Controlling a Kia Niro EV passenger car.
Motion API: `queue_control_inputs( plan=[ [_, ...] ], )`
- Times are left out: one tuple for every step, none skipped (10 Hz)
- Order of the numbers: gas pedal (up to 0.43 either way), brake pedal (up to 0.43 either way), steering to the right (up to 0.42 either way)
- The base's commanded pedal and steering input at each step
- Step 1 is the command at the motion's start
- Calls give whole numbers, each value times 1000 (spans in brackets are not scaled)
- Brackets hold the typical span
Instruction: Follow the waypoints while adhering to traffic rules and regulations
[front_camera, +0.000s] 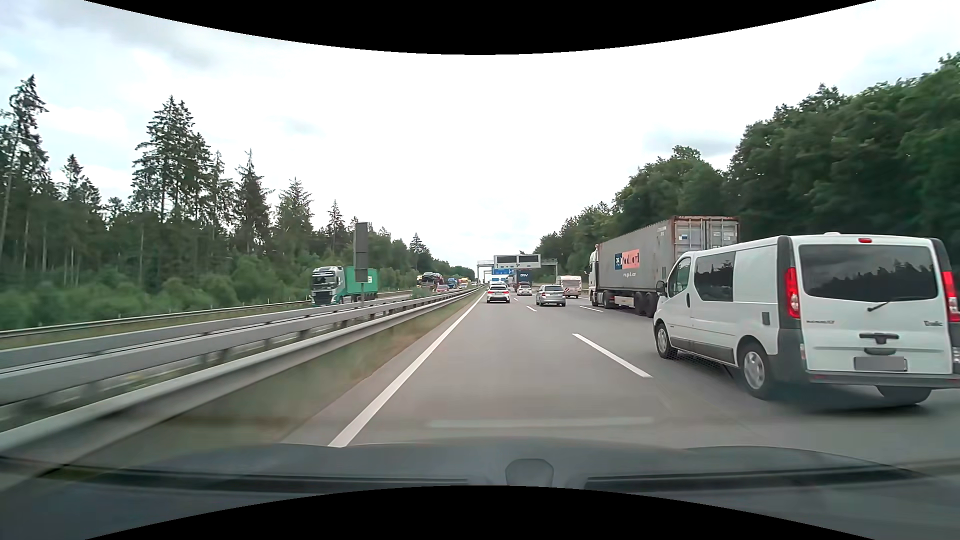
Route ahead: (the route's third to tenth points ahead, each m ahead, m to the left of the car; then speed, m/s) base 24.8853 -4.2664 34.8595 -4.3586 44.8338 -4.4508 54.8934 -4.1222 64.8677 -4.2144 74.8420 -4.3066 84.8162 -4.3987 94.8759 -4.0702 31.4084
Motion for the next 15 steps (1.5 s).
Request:
queue_control_inputs(
  plan=[
    [130,0,-3],
    [130,0,-3],
    [150,0,-3],
    [157,0,-3],
    [157,0,-2],
    [157,0,-3],
    [157,0,-3],
    [157,0,-2],
    [157,0,-2],
    [157,0,-2],
    [157,0,-2],
    [157,0,-3],
    [157,0,-2],
    [157,0,-3],
    [157,0,-3]
  ],
)
